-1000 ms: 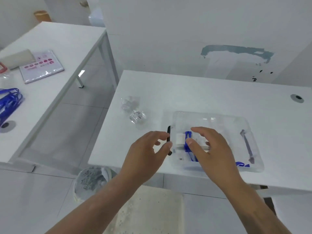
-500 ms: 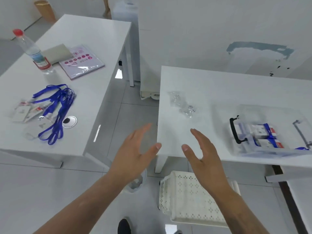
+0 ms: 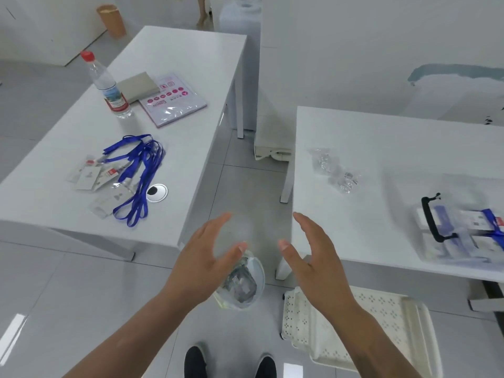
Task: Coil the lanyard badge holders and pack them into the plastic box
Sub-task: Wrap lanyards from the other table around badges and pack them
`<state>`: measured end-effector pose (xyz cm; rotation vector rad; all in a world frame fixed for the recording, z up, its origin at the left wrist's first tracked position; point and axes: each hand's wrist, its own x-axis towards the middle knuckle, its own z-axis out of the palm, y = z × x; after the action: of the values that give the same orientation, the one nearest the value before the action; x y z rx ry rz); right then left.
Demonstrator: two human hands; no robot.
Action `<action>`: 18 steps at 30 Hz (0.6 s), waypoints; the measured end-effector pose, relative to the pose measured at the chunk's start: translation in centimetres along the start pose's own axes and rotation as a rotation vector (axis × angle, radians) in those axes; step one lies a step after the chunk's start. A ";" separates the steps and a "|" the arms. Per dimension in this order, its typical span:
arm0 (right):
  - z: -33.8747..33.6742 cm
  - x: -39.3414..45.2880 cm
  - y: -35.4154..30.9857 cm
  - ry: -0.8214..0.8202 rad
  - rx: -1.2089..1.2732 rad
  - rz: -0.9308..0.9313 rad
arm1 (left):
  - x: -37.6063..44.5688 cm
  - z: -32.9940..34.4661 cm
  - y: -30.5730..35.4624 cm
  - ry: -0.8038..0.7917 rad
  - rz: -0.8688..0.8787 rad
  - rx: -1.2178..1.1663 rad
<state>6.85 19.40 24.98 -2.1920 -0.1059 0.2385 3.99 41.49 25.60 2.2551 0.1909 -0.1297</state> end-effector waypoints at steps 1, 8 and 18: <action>0.7 0.2 -0.5 -0.004 -0.011 -0.005 | 0.3 -0.7 -0.8 0.008 -0.005 0.000; 8.6 2.8 -4.8 -0.006 -0.054 -0.007 | 2.4 -7.0 -7.3 0.042 0.003 -0.023; 25.8 7.8 -14.7 0.037 -0.051 0.134 | 7.8 -20.0 -22.5 0.043 -0.065 0.050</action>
<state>9.22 49.78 20.98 -2.2561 0.0564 0.2723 8.18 71.83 20.03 2.3038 0.2867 -0.1220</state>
